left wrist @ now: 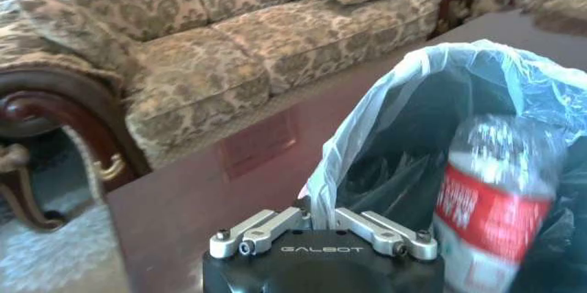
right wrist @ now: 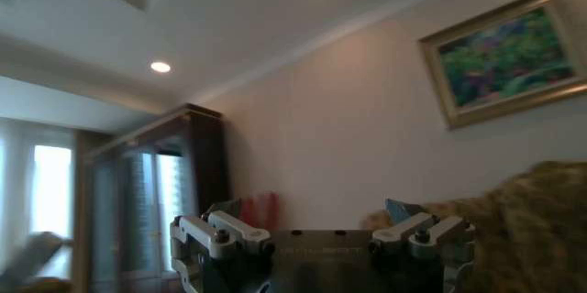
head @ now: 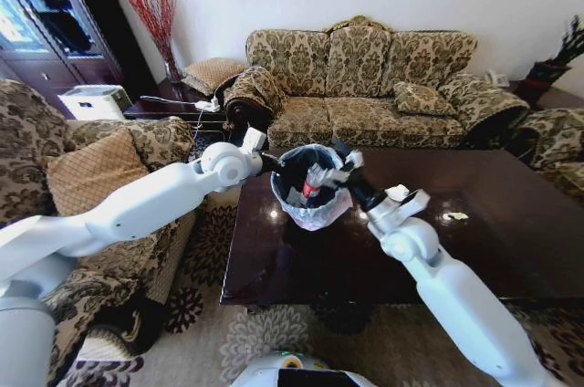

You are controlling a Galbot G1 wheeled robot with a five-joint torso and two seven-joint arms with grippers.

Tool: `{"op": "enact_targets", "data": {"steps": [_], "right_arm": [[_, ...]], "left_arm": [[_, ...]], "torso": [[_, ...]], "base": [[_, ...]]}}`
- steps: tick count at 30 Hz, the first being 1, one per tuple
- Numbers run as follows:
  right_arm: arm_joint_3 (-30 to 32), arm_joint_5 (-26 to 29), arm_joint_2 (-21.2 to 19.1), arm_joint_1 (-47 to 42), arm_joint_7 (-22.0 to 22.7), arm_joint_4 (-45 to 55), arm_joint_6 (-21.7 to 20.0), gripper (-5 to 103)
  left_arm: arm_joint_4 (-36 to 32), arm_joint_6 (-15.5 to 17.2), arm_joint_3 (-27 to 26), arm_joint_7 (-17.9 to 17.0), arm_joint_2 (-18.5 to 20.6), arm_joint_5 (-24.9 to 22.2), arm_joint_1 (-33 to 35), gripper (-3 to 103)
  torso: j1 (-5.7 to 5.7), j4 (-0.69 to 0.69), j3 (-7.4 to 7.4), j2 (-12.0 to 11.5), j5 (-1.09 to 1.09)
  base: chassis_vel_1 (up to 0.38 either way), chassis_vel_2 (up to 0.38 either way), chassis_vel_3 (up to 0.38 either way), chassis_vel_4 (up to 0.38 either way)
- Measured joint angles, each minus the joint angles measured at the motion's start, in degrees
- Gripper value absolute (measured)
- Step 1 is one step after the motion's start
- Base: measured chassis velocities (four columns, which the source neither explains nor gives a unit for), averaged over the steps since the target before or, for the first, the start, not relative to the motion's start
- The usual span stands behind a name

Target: Move to the front of the table and place the trash on the table into the trash bin.

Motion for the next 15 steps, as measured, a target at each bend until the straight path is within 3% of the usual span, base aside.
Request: {"op": "enact_targets", "data": {"steps": [1, 3, 4, 5, 8, 10, 12, 15], "right_arm": [[0.00, 0.00, 0.00, 0.00, 0.00, 0.00, 0.00, 100], [0.42, -1.67, 1.58, 1.03, 10.18, -7.05, -4.52, 100], [0.32, -1.59, 2.11, 1.46, 11.64, -9.29, -5.34, 100], [0.32, -1.59, 2.11, 1.46, 11.64, -9.29, -5.34, 100], [-1.10, -5.67, 6.87, 5.58, 15.45, -23.02, -6.74, 100], [-1.40, -6.74, 7.75, 6.49, 15.75, -25.17, -6.75, 100], [-2.56, -10.17, 11.80, 11.17, 17.08, -34.64, -6.75, 100], [-3.32, -10.44, 14.91, 15.39, 16.80, -42.29, -6.74, 100]], "left_arm": [[0.00, 0.00, 0.00, 0.00, 0.00, 0.00, 0.00, 0], [0.30, -0.23, -0.47, 0.44, 0.86, 0.73, 0.67, 0], [0.29, -0.27, -0.59, 0.52, 1.03, 0.78, 0.79, 0], [0.29, -0.27, -0.59, 0.52, 1.03, 0.78, 0.79, 0], [-0.35, -0.37, -0.70, 0.63, 1.39, 0.84, 0.93, 0], [-0.49, -0.38, -0.64, 0.67, 1.47, 0.81, 0.87, 0], [-0.93, -0.44, -0.09, 0.66, 1.85, 0.65, 0.28, 0], [-1.36, -0.49, 0.36, 0.65, 1.76, 0.50, -0.51, 0]], "torso": [[0.00, 0.00, 0.00, 0.00, 0.00], [0.01, 0.00, 0.01, 0.00, 0.00], [0.01, 0.00, 0.01, 0.00, 0.00], [0.01, 0.00, 0.01, 0.00, 0.00], [0.01, -0.03, 0.01, 0.00, 0.01], [0.01, -0.03, 0.01, 0.00, 0.02], [0.01, -0.01, 0.01, 0.00, 0.02], [0.01, 0.03, 0.01, 0.00, 0.01]], "base": [[0.000, 0.000, 0.000, 0.000], [0.000, 0.000, 0.000, 0.000], [0.000, 0.000, 0.000, 0.000], [0.000, 0.000, 0.000, 0.000], [0.000, 0.000, 0.000, 0.000], [0.000, 0.000, 0.000, 0.000], [0.000, 0.000, 0.000, 0.000], [0.000, 0.000, 0.000, 0.000]]}}
